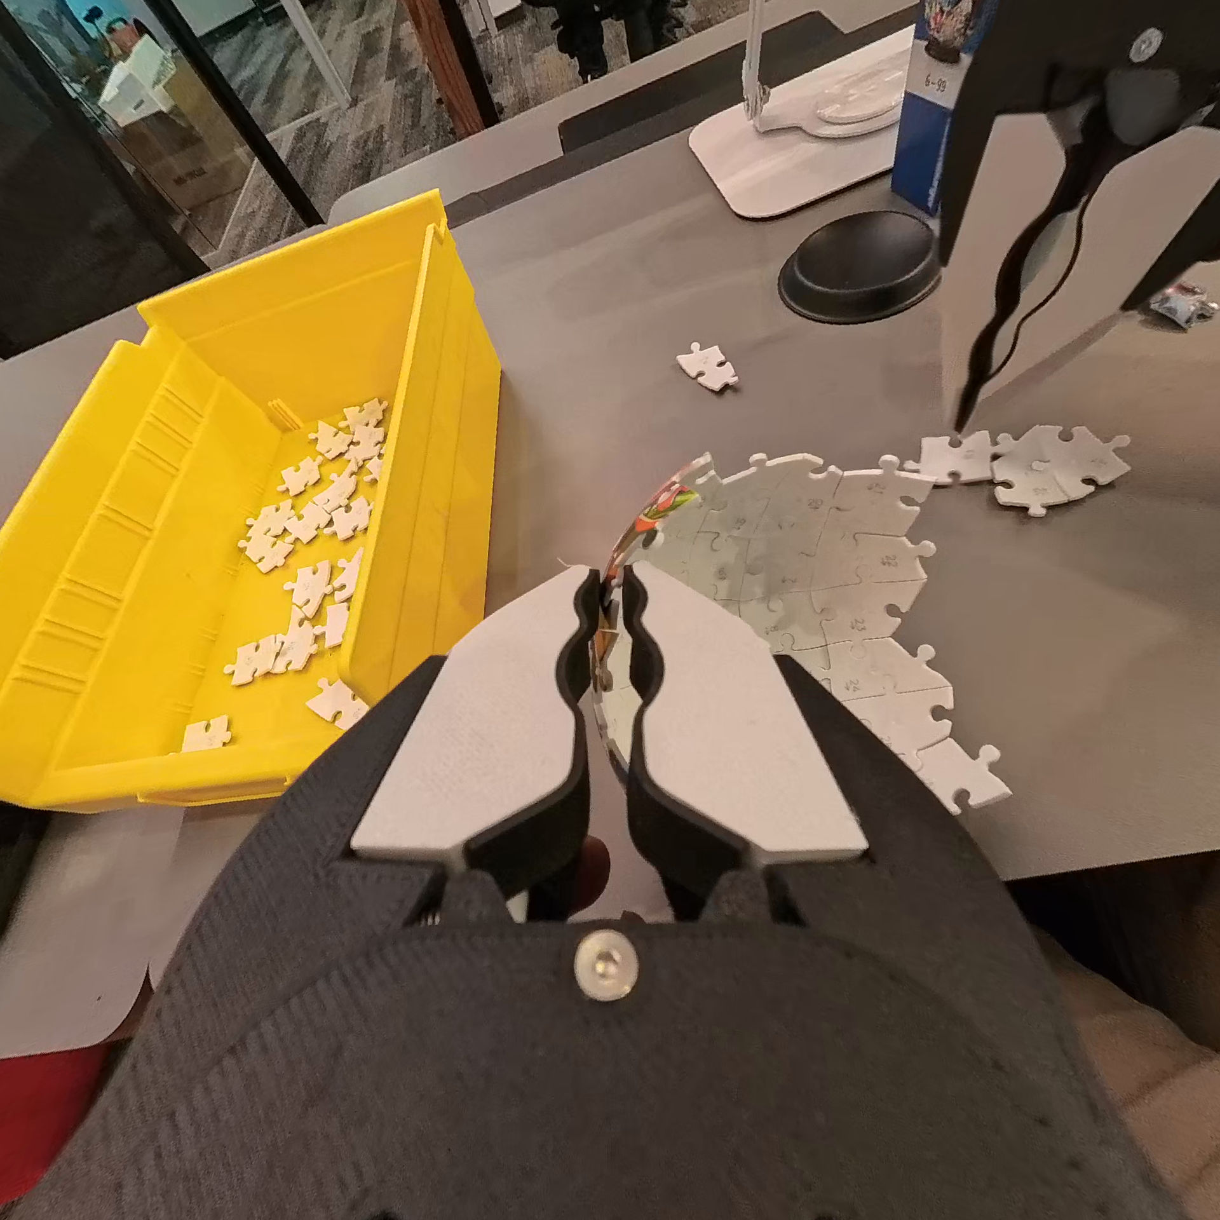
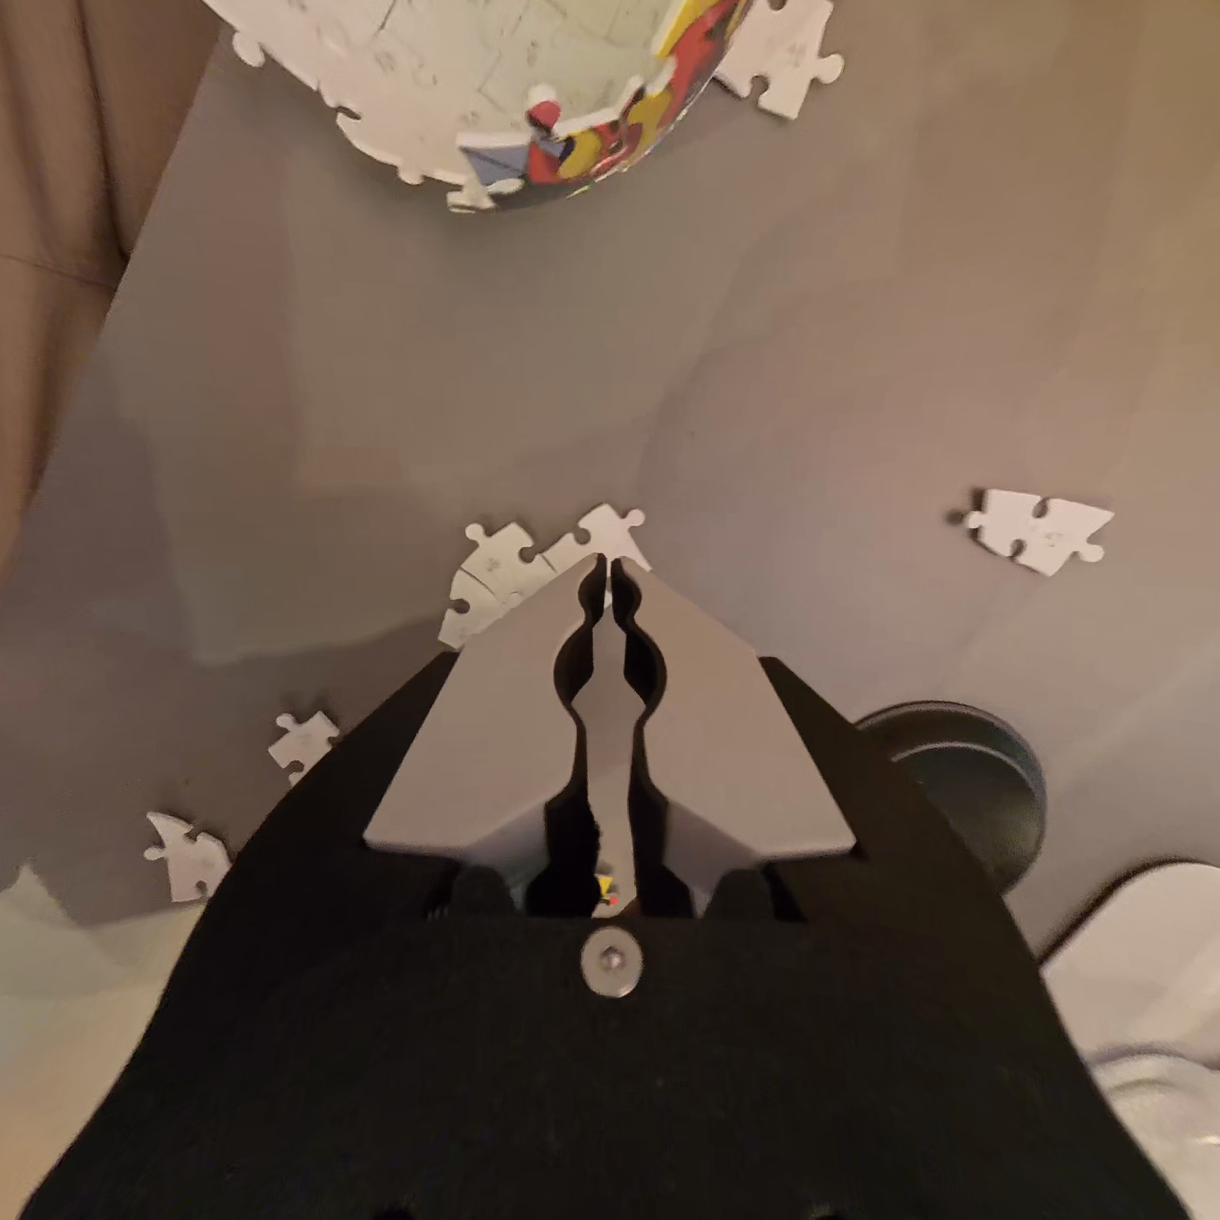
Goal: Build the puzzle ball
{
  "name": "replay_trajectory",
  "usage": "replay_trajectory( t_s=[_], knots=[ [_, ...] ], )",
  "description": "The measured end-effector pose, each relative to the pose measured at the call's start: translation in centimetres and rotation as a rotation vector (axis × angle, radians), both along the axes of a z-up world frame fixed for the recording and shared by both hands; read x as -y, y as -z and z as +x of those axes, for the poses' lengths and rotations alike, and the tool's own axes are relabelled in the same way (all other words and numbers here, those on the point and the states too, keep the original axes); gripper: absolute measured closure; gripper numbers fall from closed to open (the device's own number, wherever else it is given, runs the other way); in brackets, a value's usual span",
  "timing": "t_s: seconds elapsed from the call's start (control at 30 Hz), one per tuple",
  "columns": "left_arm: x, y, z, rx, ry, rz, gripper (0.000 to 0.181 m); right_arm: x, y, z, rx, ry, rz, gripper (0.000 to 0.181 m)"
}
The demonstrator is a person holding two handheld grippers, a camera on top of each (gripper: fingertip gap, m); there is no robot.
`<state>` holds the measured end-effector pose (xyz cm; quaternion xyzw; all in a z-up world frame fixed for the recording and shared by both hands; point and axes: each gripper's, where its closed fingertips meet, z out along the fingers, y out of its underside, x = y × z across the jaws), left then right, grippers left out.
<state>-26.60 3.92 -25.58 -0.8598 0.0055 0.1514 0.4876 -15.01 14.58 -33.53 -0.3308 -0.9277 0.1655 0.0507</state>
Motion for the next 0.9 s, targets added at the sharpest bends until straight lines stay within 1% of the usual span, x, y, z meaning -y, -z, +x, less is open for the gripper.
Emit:
replay_trajectory(
  t_s=[0.17, 0.6, 0.73, 0.83, 0.9],
  knots=[
    [0.0, 0.0, 0.0, -0.002, 0.001, -0.001, 0.175, 0.4, 1.5, 0.7, 0.038, -0.005, 0.000, 0.181],
    [-0.1, 0.1, -0.1, 0.002, 0.001, -0.001, 0.175, 1.5, 1.5, 0.3, 0.095, 0.026, -0.058, 0.181],
    [-0.1, 0.1, -0.1, 0.002, 0.002, -0.001, 0.175, 1.9, 1.5, 0.4, 0.115, 0.013, -0.048, 0.181],
    [0.0, 0.0, -0.1, 0.003, 0.001, 0.000, 0.175, 1.9, 1.0, -0.4, 0.080, 0.024, -0.064, 0.181],
    [0.0, 0.0, -0.1, 0.003, 0.001, 0.000, 0.175, 1.4, 1.1, -0.9, 0.058, 0.034, -0.030, 0.181]
  ],
)
